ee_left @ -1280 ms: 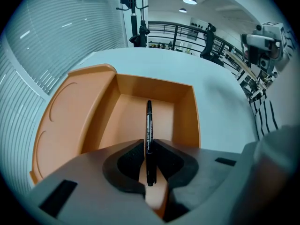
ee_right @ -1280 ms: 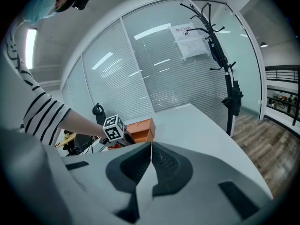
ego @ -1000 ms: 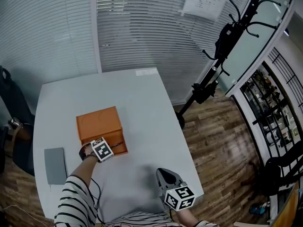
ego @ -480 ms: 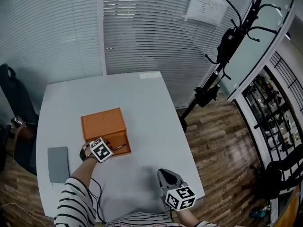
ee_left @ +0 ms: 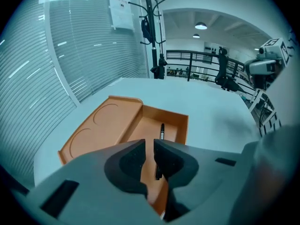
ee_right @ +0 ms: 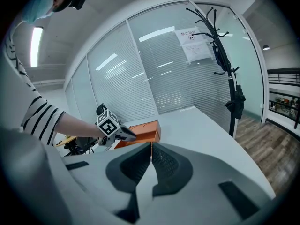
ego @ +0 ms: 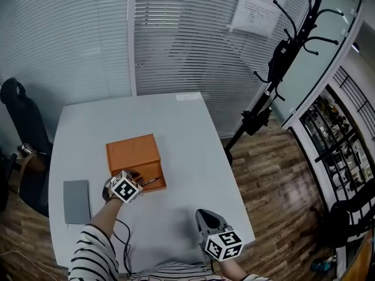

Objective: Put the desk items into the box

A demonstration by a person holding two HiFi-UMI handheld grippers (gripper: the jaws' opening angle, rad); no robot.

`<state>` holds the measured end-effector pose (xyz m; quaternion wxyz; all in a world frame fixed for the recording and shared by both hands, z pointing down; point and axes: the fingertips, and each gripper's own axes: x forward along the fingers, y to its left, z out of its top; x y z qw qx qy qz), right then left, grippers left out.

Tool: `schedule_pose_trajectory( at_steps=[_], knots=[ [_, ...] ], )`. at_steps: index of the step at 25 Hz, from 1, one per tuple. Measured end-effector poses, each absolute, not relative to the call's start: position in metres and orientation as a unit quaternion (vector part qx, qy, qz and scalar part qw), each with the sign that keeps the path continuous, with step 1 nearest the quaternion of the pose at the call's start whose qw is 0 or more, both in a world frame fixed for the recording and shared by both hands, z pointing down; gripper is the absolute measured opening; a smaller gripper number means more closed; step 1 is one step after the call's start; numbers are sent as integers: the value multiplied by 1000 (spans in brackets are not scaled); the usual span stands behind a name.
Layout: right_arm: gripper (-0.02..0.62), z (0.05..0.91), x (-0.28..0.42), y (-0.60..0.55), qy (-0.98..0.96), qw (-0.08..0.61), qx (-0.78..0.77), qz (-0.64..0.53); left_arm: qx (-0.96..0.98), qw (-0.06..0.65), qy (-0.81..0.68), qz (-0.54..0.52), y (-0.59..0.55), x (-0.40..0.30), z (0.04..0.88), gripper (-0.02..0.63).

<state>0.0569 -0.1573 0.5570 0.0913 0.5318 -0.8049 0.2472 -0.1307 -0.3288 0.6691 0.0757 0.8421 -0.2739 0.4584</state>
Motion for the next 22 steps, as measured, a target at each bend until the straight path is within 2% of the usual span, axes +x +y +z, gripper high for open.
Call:
schedule_pose_trajectory(
  at_steps=[9, 22],
  knots=[
    [26, 550, 48, -143, -803, 90, 541, 235, 872, 64, -320, 364, -318, -129, 616, 33],
    [26, 541, 19, -124, -807, 76, 542, 223, 897, 31, -370, 239, -254, -158, 539, 26]
  ],
)
